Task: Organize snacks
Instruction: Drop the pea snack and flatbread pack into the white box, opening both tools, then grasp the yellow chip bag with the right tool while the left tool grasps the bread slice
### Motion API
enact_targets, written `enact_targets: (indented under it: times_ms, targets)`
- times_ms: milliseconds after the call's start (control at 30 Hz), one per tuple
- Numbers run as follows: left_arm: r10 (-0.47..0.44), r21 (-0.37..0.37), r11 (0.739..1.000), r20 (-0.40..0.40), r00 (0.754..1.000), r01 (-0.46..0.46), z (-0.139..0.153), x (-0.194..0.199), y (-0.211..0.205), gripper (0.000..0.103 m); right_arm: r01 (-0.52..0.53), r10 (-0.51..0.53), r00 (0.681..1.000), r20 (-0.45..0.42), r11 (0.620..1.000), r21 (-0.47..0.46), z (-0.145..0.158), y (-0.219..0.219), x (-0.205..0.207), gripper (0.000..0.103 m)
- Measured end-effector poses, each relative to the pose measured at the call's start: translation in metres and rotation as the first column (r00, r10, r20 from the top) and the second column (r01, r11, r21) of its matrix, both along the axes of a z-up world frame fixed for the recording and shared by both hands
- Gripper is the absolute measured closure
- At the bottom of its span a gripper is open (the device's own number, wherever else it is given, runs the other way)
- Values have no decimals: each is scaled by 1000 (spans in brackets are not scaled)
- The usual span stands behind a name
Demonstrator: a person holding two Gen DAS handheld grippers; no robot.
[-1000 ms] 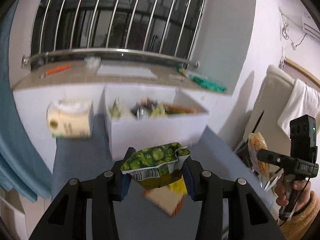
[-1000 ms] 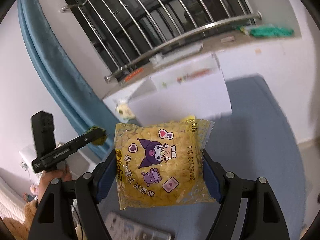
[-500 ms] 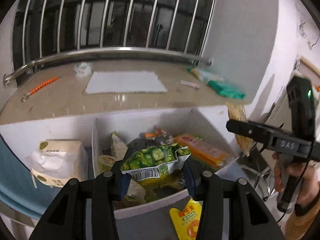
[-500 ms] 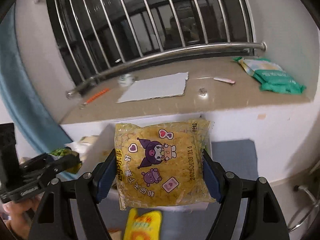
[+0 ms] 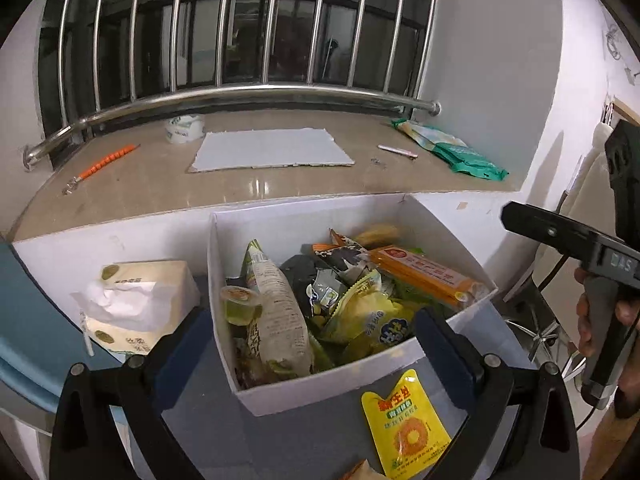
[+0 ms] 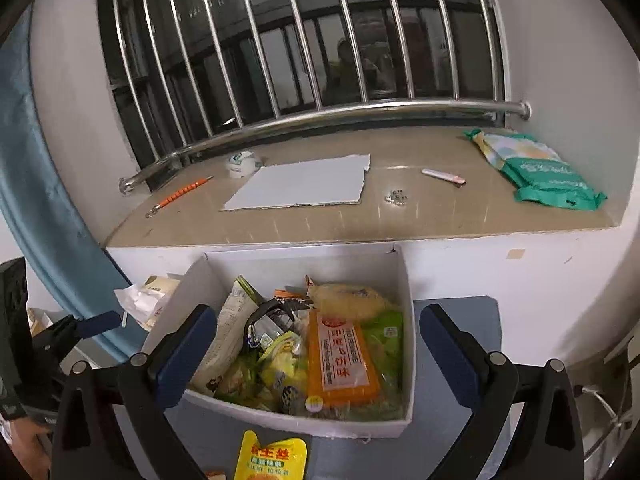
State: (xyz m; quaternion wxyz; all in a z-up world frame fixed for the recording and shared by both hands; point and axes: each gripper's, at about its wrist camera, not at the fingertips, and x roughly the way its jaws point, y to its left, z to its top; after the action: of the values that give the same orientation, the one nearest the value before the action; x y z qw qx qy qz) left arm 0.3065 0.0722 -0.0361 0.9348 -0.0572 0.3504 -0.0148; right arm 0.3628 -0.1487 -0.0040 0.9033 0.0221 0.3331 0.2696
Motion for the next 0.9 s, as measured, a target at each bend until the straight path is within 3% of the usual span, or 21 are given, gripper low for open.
enact_targets:
  times_ms: [167, 233, 400, 567, 700, 767, 900]
  targets:
    - [-35, -19, 999, 70, 997, 37, 13, -44, -9, 0, -42, 41, 999, 27, 998, 52, 10, -17, -35, 0]
    - [-43, -22, 999, 102, 994, 45, 14, -71, -16, 0, -73, 68, 995, 76, 995, 66, 10, -34, -75, 0]
    - [-51, -29, 998, 165, 985, 57, -3, -148, -33, 0, -90, 82, 994, 76, 990, 107, -18, -65, -148, 0]
    - [-44, -52, 997, 150, 988, 52, -35, -201, -49, 0, -41, 41, 999, 8, 990, 138, -66, -83, -205, 0]
    - [-29, -79, 996, 145, 989, 40, -49, -227, -56, 0, -24, 31, 998, -57, 993, 120, -92, -77, -213, 0]
    - [-34, -77, 996, 145, 989, 45, -51, -236, -59, 0, -33, 38, 994, -100, 998, 47, -105, -61, -207, 0]
    - [-48, -73, 996, 147, 988, 59, -53, -247, -64, 0, -49, 48, 991, -129, 999, -10, -117, -32, -186, 0]
